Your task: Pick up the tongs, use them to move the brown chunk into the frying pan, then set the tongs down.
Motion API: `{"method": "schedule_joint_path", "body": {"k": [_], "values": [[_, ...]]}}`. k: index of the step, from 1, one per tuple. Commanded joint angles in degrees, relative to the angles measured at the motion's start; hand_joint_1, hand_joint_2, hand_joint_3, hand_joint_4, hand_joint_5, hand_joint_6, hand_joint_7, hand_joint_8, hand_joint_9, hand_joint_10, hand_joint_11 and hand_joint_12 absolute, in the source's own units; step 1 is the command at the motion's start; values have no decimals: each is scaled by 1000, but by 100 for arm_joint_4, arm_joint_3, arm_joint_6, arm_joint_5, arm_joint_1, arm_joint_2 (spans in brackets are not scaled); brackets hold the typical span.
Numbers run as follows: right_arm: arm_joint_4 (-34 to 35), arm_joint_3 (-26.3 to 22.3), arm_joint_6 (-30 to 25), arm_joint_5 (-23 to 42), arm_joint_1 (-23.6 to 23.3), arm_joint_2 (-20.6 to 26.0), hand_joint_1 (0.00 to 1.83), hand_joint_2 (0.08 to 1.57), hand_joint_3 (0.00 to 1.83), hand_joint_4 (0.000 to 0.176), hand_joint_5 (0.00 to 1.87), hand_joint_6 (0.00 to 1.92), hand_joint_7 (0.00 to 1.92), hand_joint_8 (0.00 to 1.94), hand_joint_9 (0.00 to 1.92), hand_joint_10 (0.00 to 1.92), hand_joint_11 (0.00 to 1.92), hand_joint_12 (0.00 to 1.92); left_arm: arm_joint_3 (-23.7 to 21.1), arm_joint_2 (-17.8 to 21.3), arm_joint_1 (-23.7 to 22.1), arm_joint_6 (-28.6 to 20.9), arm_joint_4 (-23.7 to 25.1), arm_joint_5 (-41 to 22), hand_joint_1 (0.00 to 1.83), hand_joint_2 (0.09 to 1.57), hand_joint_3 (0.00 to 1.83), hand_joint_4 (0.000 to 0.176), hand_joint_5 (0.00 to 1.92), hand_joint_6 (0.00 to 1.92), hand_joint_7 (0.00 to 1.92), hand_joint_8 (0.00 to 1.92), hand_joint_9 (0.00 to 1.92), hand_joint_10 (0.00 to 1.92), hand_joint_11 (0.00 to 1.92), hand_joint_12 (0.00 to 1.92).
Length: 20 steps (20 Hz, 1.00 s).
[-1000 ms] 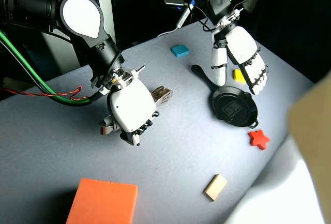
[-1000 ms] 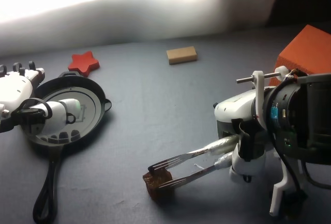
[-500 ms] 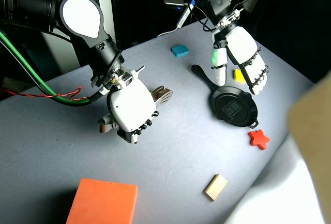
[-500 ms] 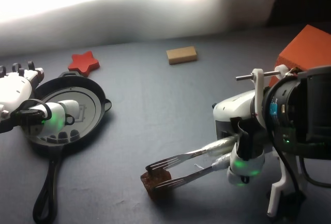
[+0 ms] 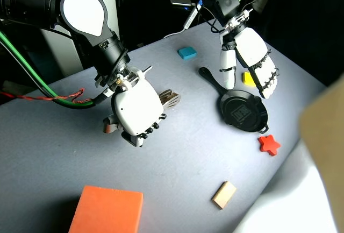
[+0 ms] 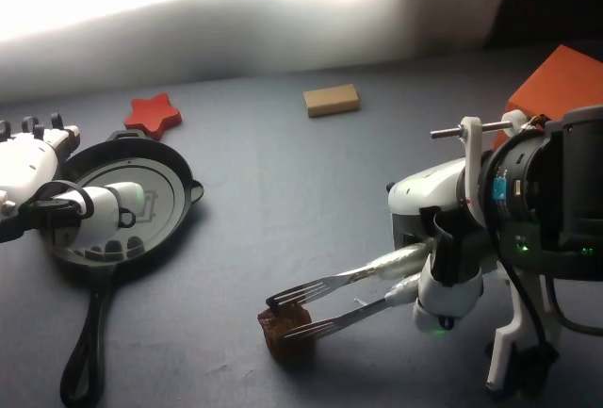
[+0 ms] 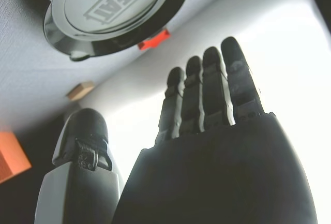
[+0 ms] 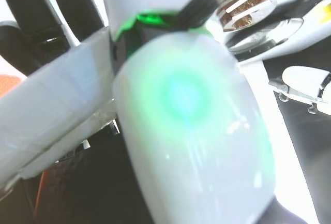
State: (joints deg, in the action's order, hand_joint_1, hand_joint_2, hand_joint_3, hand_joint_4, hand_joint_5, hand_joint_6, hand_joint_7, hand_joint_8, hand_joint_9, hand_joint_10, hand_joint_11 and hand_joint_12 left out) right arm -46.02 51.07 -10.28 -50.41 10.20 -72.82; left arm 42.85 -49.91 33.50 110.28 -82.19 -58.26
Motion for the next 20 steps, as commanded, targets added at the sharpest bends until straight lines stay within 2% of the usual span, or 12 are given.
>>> {"method": "schedule_joint_path", "body": {"k": [1, 4, 7, 9, 13, 15, 17, 20], "values": [[-231, -10, 26, 126, -59, 39, 1217, 1121, 0, 9, 959, 1098, 1020, 878, 1241, 193, 705, 1396, 9, 4, -58, -5, 371, -387, 52, 1293, 0, 19, 103, 6, 106, 3, 79, 4, 0, 282], [-231, -10, 41, 128, -26, 32, 1212, 1129, 2, 9, 939, 1127, 1002, 908, 1231, 208, 694, 1414, 6, 3, -75, -4, 370, -387, 72, 1291, 0, 14, 104, 3, 116, 3, 89, 5, 0, 321], [-232, -6, 84, 155, 29, 9, 1215, 1121, 1, 13, 951, 1098, 1026, 881, 1238, 222, 705, 1405, 5, 3, -63, -4, 370, -386, 129, 1281, 0, 18, 91, 1, 91, 0, 80, 1, 0, 284], [-232, -6, 146, 156, 34, 1, 1215, 1125, 1, 7, 953, 1108, 1009, 894, 1224, 222, 695, 1395, 7, 3, -47, -4, 370, -386, 137, 1274, 0, 17, 99, 4, 102, 3, 84, 2, 0, 323], [-231, -5, 372, 57, 41, 9, 1219, 1118, 1, 8, 961, 1091, 1028, 866, 1229, 226, 706, 1374, 16, 3, -21, 1, 370, -386, 127, 1276, 0, 16, 95, 3, 99, 2, 86, 2, 0, 289], [-231, -5, 440, 55, 42, -11, 1221, 1113, 0, 9, 972, 1075, 1040, 849, 1238, 229, 716, 1366, 24, 3, -15, 1, 370, -386, 129, 1272, 0, 15, 104, 3, 120, 3, 103, 5, 0, 351], [-231, -4, 480, 72, 65, -42, 1219, 1117, 0, 12, 965, 1082, 1032, 865, 1226, 232, 688, 1377, 34, 3, -10, 0, 370, -386, 123, 1278, 1, 8, 94, 0, 111, 3, 90, 3, 0, 308], [-231, -4, 538, 98, 111, -94, 1218, 1118, 1, 11, 973, 1073, 1014, 890, 1212, 239, 674, 1400, 37, 3, -9, 0, 370, -386, 86, 1283, 3, 11, 78, 0, 99, 1, 86, 1, 0, 288]]}}
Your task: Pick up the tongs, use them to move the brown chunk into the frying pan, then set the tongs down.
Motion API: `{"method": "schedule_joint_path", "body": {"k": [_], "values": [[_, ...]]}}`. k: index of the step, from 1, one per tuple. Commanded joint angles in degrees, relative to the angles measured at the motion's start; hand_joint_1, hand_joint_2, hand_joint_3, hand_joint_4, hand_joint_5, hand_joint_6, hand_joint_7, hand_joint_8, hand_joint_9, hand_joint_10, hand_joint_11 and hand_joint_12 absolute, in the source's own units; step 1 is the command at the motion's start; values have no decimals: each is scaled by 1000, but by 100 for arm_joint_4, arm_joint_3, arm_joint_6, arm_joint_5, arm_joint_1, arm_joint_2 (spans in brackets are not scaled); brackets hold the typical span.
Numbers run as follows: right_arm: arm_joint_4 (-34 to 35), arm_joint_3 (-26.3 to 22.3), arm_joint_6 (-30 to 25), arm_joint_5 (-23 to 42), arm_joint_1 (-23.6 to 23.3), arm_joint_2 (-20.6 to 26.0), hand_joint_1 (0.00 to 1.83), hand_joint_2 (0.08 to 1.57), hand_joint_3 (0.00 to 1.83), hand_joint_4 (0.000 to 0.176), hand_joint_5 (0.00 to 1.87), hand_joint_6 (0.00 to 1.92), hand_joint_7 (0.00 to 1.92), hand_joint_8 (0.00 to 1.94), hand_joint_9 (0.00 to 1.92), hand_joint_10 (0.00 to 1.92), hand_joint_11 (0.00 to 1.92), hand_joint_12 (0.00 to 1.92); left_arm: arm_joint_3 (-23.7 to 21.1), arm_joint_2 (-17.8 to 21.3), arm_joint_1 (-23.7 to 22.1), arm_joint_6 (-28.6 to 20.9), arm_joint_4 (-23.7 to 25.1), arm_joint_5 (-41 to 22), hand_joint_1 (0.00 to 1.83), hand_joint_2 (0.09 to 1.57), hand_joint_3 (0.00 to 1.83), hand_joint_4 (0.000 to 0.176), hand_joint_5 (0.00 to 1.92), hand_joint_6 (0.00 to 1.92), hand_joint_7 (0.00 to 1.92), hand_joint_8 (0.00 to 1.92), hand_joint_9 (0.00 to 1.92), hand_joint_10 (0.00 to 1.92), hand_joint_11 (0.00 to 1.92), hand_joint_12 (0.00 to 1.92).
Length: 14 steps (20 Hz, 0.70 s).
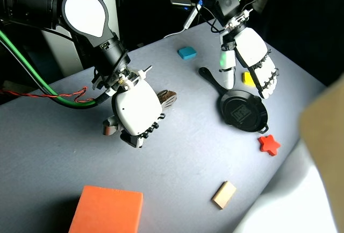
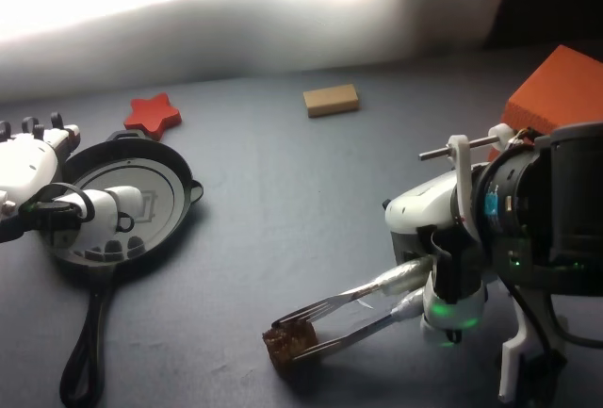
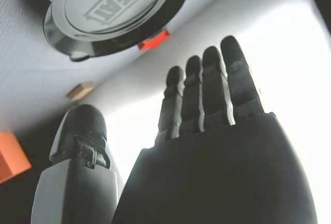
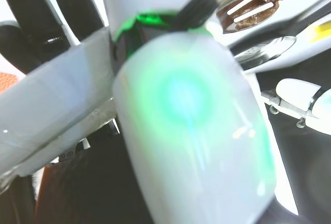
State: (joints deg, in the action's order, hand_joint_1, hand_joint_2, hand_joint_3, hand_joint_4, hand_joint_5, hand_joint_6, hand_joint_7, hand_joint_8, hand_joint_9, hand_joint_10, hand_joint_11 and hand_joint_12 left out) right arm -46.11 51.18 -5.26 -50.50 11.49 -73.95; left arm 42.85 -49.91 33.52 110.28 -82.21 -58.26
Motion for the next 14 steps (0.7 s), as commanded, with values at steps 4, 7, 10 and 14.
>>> {"method": "schedule_joint_path", "body": {"k": [4, 7, 10, 14], "values": [[-223, -8, 122, 107, -41, 2, 1215, 1121, 1, 14, 958, 1089, 1019, 887, 1212, 248, 690, 1397, 40, 2, 9, 0, 373, -386, 120, 1285, 0, 10, 105, 5, 110, 5, 86, 7, 0, 274], [-223, -7, 185, 95, -107, 5, 1224, 1107, 0, 14, 982, 1049, 1056, 831, 1222, 264, 701, 1387, 53, 2, 20, -1, 373, -386, 110, 1282, 0, 11, 98, 1, 103, 1, 83, 1, 0, 314], [-222, -7, 238, 82, -173, 13, 1225, 1101, 0, 19, 990, 1024, 1074, 813, 1230, 271, 710, 1382, 53, 2, 29, -4, 373, -386, 102, 1289, 2, 10, 101, 2, 114, 1, 87, 2, 0, 321], [-214, -8, 297, 82, -140, 13, 1247, 1072, 0, 0, 1002, 920, 1179, 737, 1295, 360, 787, 1386, 53, 2, 38, -8, 373, -386, 63, 1296, 3, 9, 66, 0, 97, 1, 71, 0, 0, 219]]}}
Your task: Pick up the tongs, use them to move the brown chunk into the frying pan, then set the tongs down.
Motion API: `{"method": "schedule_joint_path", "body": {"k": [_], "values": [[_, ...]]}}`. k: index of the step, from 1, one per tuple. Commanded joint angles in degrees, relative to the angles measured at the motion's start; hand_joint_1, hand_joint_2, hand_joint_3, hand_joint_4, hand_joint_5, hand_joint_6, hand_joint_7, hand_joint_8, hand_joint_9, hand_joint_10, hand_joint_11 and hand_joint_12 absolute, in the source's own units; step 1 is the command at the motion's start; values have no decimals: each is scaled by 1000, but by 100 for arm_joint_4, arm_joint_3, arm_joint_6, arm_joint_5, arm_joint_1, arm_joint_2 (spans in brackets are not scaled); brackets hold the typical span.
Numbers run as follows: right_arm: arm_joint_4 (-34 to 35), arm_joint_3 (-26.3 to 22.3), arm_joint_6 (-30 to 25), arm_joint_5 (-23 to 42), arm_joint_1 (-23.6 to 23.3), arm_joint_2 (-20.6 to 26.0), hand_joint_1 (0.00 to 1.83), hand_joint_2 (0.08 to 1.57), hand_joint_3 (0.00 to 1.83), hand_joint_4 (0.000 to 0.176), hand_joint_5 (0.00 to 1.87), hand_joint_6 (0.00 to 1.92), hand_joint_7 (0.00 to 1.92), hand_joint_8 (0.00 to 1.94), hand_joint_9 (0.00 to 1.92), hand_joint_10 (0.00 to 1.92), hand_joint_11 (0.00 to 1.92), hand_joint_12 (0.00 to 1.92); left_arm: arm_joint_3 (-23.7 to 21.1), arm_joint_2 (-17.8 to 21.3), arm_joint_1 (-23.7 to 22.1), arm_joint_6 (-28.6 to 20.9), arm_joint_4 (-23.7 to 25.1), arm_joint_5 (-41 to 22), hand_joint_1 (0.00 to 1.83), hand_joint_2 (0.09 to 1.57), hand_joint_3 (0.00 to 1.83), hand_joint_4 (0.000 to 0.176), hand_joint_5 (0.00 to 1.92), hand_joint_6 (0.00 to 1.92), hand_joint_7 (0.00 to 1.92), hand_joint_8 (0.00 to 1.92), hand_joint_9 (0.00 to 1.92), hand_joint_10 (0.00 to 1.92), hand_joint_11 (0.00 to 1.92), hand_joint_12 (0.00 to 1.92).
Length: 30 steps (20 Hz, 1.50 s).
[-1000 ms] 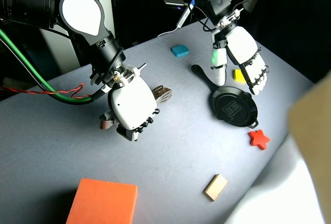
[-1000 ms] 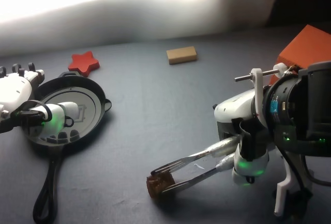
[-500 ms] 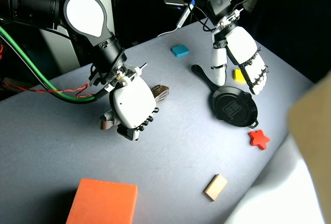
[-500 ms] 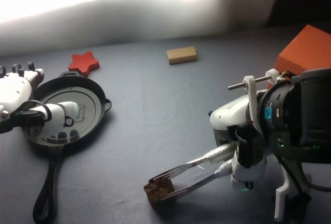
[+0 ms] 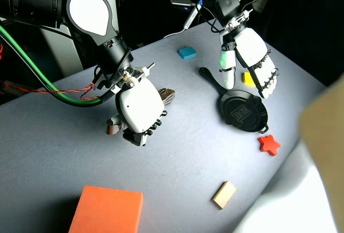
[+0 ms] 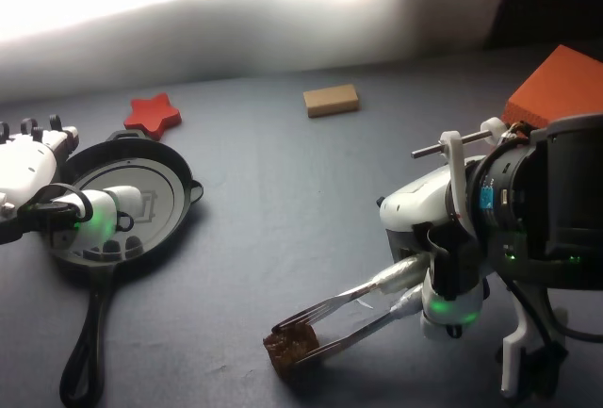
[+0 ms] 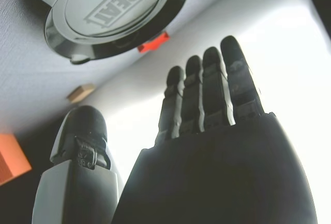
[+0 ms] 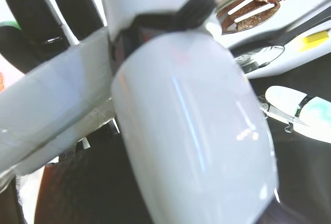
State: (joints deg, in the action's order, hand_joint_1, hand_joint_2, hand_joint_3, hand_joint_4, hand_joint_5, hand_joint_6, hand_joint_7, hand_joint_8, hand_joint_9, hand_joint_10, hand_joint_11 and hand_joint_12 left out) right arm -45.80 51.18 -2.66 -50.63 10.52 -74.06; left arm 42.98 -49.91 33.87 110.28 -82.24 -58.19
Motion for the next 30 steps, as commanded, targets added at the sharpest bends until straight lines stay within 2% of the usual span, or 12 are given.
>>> {"method": "schedule_joint_path", "body": {"k": [1, 4, 7, 10, 12, 15, 18, 19, 21, 23, 29, 30], "values": [[-239, -8, 56, 95, -44, 25, 1251, 1087, 0, 0, 955, 963, 1169, 786, 1271, 481, 812, 1414, 41, 2, 3, -8, 375, -393, 110, 1284, 0, 11, 88, 6, 111, 3, 87, 5, 0, 279], [-198, -7, 105, 97, -67, 30, 1258, 1100, 2, 0, 909, 999, 1141, 881, 1239, 750, 857, 1486, 40, 2, 3, -8, 375, -393, 93, 1286, 0, 12, 85, 2, 115, 3, 88, 3, 0, 296], [-44, -6, 218, 115, -112, 52, 1266, 1091, 0, 0, 937, 945, 1155, 875, 1231, 894, 892, 1505, 39, 2, -2, -11, 375, -392, 79, 1292, 2, 10, 73, 1, 91, 1, 65, 1, 0, 237], [-34, -6, 245, 119, -174, 85, 1265, 1092, 1, 0, 941, 932, 1141, 908, 1243, 1251, 1108, 1752, 40, 2, -8, -11, 375, -374, 62, 1291, 0, 10, 69, 7, 95, 3, 73, 5, 0, 252], [-16, -3, 282, 119, -231, 103, 1250, 1105, 2, 0, 922, 980, 1099, 959, 1126, 1224, 1090, 1691, 43, 2, -8, -11, 375, -370, 83, 1287, 0, 13, 80, 7, 107, 4, 85, 6, 0, 286], [8, 35, 319, 119, -286, 126, 1247, 1125, 4, 0, 873, 1037, 1068, 1032, 1085, 1207, 1006, 1633, 55, 2, -11, -11, 375, -370, 95, 1282, 0, 11, 73, 5, 108, 5, 80, 5, 0, 234], [14, 69, 327, 116, -310, 149, 1251, 1150, 5, 0, 861, 958, 994, 1249, 1083, 1460, 995, 1735, 57, 3, -14, -11, 375, -366, 94, 1283, 0, 11, 80, 3, 99, 2, 76, 0, 0, 263], [14, 82, 330, 118, -330, 154, 1156, 1167, 4, 0, 874, 1114, 1068, 1241, 1092, 1578, 1035, 1803, 57, 3, -15, -11, 375, -359, 70, 1284, 0, 12, 58, 2, 96, 1, 72, 0, 0, 264], [13, 128, 337, 133, -376, 155, 1118, 1195, 4, 0, 836, 1216, 1111, 1379, 1125, 1769, 1112, 1913, 55, 2, -18, -11, 375, -353, 61, 1287, 2, 11, 66, 7, 99, 2, 73, 1, 0, 264], [13, 176, 337, 155, -407, 151, 1106, 1207, 2, 0, 817, 1249, 1133, 1509, 1171, 1888, 1228, 1921, 58, 2, -17, -11, 375, -352, 49, 1291, 3, 7, 78, 7, 103, 1, 78, 2, 0, 283], [27, 183, 354, 170, -375, 116, 1093, 1212, 0, 0, 812, 1265, 1185, 1603, 1234, 1921, 1290, 1921, 80, 2, 3, -11, 375, -352, 68, 1293, 2, 8, 58, 2, 82, 1, 57, 3, 0, 201], [27, 183, 359, 173, -374, 110, 1096, 1207, 0, 0, 823, 1254, 1195, 1632, 1252, 1921, 1304, 1921, 81, 0, 5, -11, 375, -352, 88, 1290, 0, 7, 78, 6, 101, 5, 70, 6, 0, 247]]}}
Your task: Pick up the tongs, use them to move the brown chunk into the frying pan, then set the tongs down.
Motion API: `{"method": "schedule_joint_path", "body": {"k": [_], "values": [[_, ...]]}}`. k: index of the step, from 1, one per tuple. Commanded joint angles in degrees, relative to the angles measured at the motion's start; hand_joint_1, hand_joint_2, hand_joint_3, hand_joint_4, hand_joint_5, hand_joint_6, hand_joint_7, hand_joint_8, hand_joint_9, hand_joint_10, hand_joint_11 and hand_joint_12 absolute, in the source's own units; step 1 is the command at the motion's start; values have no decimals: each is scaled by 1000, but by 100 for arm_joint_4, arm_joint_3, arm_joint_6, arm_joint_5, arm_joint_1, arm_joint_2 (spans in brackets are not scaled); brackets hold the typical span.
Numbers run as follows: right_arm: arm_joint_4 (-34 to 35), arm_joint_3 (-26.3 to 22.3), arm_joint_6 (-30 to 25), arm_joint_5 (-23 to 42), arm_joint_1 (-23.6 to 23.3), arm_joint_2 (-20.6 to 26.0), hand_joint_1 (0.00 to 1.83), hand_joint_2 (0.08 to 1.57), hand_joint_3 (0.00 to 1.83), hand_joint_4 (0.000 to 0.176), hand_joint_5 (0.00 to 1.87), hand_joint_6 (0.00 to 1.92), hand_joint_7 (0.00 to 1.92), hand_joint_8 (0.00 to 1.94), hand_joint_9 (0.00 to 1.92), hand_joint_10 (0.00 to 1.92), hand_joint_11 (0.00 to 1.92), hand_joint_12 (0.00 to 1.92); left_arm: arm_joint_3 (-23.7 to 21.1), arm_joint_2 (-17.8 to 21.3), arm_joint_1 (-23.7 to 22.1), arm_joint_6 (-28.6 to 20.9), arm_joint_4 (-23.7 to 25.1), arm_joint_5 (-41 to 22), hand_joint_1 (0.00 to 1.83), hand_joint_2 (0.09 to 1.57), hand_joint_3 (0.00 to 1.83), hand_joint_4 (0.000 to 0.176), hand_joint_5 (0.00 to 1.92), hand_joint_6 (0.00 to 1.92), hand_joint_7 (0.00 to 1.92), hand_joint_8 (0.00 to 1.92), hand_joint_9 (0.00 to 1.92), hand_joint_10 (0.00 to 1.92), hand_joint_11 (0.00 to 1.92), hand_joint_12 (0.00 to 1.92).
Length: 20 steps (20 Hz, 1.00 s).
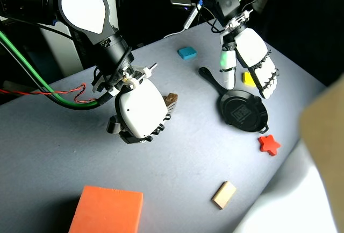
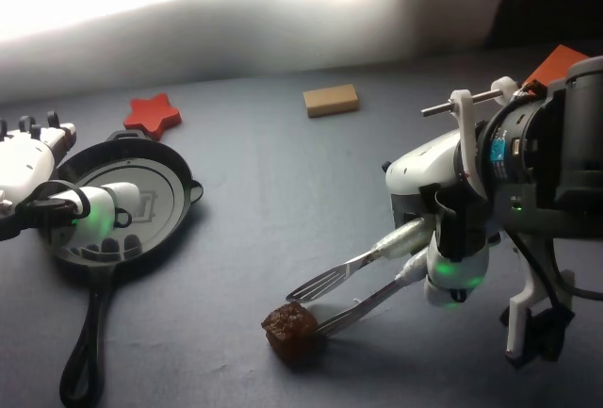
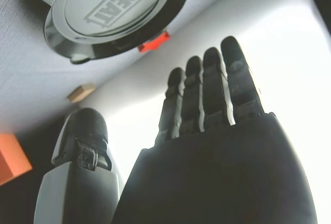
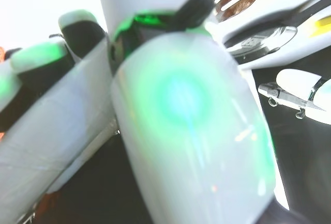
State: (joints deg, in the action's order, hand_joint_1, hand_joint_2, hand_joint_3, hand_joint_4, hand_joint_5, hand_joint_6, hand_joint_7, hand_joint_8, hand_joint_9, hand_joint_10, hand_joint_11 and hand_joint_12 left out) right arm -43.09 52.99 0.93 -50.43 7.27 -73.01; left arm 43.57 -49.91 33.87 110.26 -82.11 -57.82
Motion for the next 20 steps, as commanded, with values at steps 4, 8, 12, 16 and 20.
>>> {"method": "schedule_joint_path", "body": {"k": [4, 8, 12, 16, 20], "values": [[-221, 1, 19, 158, -51, -26, 1098, 1202, 0, 0, 833, 1240, 1179, 1626, 1240, 1921, 1297, 1921, 24, -3, 13, -9, 362, -389, 112, 1279, 0, 9, 92, 4, 123, 1, 97, 8, 0, 321], [97, -2, 209, 172, -73, -66, 899, 1299, 19, 0, 924, 1299, 1201, 1698, 1247, 1921, 1291, 1921, 35, -5, 15, -9, 363, -389, 115, 1282, 0, 7, 87, 0, 124, 1, 90, 3, 0, 312], [97, 1, 226, 215, -69, -104, 825, 1398, 4, 0, 1002, 1675, 1228, 1885, 1294, 1921, 1355, 1921, 37, -10, 16, -9, 363, -389, 110, 1281, 0, 7, 99, 3, 128, 4, 100, 5, 0, 327], [97, 30, 253, 229, -75, -181, 870, 1419, 3, 0, 1082, 1919, 1322, 1941, 1390, 1921, 1465, 1921, 57, -15, 29, -13, 363, -389, 113, 1287, 2, 7, 100, 1, 110, 0, 76, 0, 0, 291], [97, 63, 271, 258, -115, -231, 880, 1426, 3, 0, 1093, 1921, 1344, 1941, 1420, 1921, 1521, 1921, 67, -15, 49, -27, 363, -389, 181, 1268, 0, 7, 142, 9, 141, 5, 113, 9, 0, 380]]}}
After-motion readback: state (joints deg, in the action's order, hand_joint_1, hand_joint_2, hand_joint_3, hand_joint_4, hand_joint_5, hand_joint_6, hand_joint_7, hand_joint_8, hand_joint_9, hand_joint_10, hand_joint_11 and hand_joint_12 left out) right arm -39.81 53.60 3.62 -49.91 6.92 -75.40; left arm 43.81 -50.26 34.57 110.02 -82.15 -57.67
